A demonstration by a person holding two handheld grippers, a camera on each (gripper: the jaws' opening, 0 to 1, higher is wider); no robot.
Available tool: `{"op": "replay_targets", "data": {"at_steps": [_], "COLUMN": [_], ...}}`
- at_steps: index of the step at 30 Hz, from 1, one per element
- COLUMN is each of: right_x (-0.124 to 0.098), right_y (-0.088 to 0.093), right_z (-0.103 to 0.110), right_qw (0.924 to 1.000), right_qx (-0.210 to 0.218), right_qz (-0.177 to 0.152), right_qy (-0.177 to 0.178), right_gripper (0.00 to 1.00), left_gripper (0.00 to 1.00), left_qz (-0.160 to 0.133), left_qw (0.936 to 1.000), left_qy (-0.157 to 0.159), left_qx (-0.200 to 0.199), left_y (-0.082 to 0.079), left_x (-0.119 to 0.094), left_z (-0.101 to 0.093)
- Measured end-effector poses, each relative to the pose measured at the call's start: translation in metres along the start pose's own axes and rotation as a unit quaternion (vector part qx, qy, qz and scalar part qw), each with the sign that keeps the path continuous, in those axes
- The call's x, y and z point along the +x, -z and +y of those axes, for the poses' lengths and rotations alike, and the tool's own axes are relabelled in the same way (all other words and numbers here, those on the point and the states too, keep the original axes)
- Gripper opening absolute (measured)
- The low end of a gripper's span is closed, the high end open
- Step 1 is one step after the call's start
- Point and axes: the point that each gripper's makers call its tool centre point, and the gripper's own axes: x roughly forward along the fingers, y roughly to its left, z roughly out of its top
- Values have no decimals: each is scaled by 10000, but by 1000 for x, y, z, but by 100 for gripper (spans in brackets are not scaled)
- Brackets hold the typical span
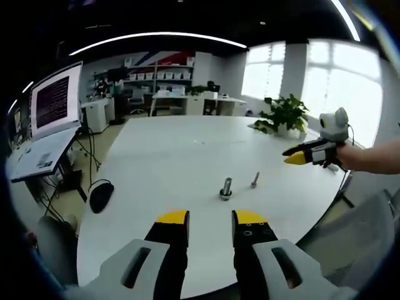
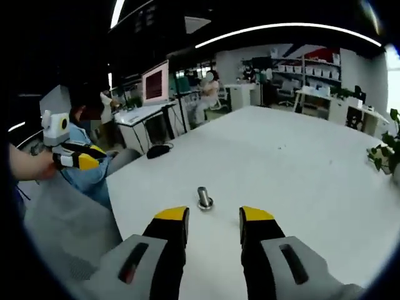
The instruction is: Place the washer onto the threaded stud by aligning its center hole with the stud, sliding it down to the base, and recovering from edge contact or off-axis alignment until the washer reaches the visible bottom stop.
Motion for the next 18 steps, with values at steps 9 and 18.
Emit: {"op": "replay_targets", "data": {"at_steps": [9,18], "right_x": [-32,-50], "right_y": [6,-3], "right_z": [21,50], "right_qw": [9978,9956], "right_qx": [401,616], "right_qz": [-468,-626], "right_qy": [258,315], "right_gripper": [45,43], "left_gripper": [27,27], "left_qz": [164,1], "left_qw": [9996,9996], "left_qy": [178,252], "left_qx": [175,114], "left_y": [5,0], "left_x": [4,1], "left_z": [-11,-13]}}
